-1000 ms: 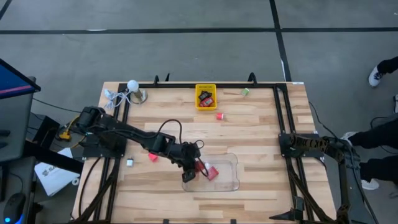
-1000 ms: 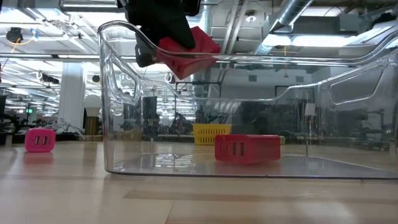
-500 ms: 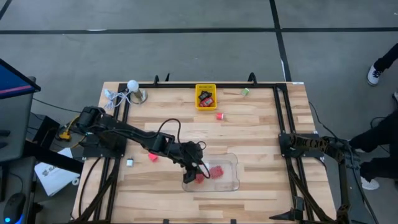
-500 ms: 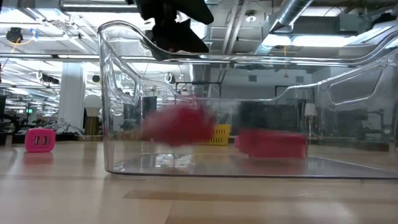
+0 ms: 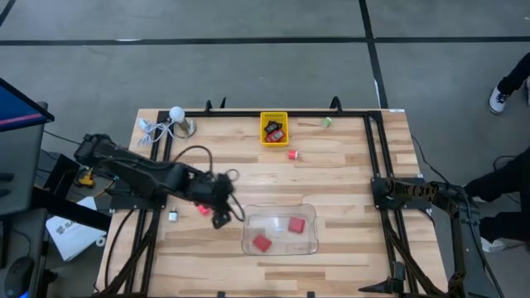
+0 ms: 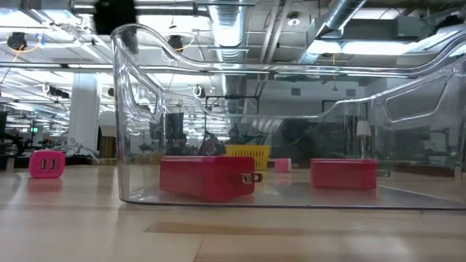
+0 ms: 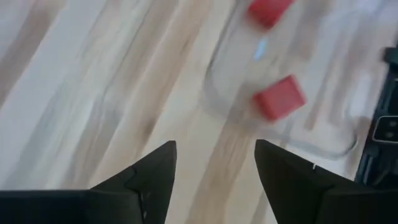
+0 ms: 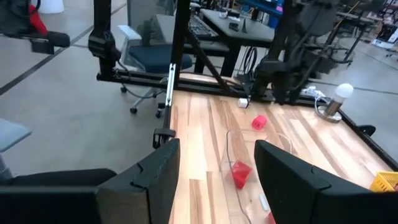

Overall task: Pick & Place Office items
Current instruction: Put the pink charger adapter on the bottom into the transparent bin

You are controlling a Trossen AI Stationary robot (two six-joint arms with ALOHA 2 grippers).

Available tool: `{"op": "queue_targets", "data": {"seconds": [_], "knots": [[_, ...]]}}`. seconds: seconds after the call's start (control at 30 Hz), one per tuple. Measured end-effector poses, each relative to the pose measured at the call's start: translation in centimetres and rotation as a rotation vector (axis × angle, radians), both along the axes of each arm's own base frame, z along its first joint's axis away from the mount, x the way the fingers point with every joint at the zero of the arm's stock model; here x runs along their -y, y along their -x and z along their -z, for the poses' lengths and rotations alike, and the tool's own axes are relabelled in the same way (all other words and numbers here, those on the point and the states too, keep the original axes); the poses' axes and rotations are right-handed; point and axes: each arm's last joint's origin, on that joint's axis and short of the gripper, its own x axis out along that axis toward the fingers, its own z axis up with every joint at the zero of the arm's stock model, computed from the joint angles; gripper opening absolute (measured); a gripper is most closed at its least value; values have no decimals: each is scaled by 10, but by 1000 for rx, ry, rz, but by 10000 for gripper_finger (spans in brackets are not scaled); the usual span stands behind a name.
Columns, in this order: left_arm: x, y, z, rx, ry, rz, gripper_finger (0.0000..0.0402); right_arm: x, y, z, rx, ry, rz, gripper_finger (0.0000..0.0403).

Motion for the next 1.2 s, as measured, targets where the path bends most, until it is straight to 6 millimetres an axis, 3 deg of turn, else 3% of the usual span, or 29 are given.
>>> {"op": "queue_targets", "data": {"seconds": [0.1,0.27,0.37,0.5,0.77,1.2], "knots": [[5,19,7,-94,38,-119,218,0,0,0,0,-1,0,201],[12,42,55,-306,139,-402,244,0,0,0,0,-4,1,201],[8,53,84,-375,173,-607,259,0,0,0,1,-4,1,201],[-3,61,111,-403,202,-746,263,0,0,0,0,3,0,201],[-20,43,124,-244,323,-817,257,2,-2,0,-4,20,4,201],[-44,47,140,-278,344,-893,231,1,2,1,-8,29,-6,201]]}}
